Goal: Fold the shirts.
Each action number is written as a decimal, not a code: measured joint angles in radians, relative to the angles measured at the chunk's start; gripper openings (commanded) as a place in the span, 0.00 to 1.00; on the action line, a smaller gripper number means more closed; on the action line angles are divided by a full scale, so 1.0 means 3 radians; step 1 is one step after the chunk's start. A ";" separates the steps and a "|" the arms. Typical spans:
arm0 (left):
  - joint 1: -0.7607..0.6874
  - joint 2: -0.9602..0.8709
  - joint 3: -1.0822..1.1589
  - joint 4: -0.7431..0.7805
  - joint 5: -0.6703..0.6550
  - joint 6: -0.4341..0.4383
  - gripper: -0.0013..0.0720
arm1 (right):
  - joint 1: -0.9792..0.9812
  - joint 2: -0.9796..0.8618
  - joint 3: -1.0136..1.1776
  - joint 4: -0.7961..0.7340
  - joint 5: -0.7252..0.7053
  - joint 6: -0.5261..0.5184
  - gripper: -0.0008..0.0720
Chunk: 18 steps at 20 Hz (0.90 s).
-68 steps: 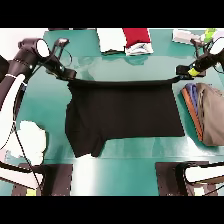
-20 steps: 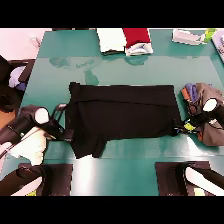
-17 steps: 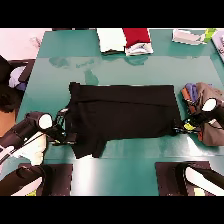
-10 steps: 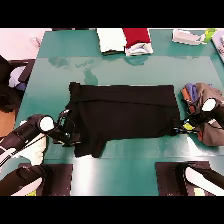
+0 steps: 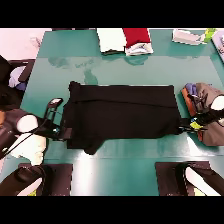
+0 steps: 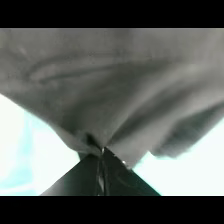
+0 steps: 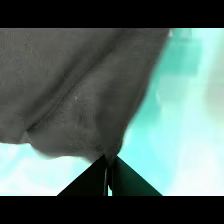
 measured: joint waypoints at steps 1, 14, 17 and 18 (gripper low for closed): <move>0.0001 0.0098 0.0064 0.0037 -0.0109 -0.0009 0.05 | 0.0000 0.0128 0.0008 -0.0051 0.0078 0.0000 0.03; 0.0010 -0.0507 0.0958 0.0935 0.0497 0.0322 0.05 | 0.0003 -0.0280 0.1090 -0.0142 0.0000 0.0139 0.03; 0.0019 -0.1069 0.1231 0.1080 0.0947 0.0360 0.05 | 0.0005 -0.0820 0.1448 -0.0140 -0.0107 0.0161 0.03; 0.0045 -0.1261 0.1342 0.1104 0.1088 0.0362 0.05 | 0.0006 -0.0991 0.1563 -0.0139 -0.0127 0.0168 0.03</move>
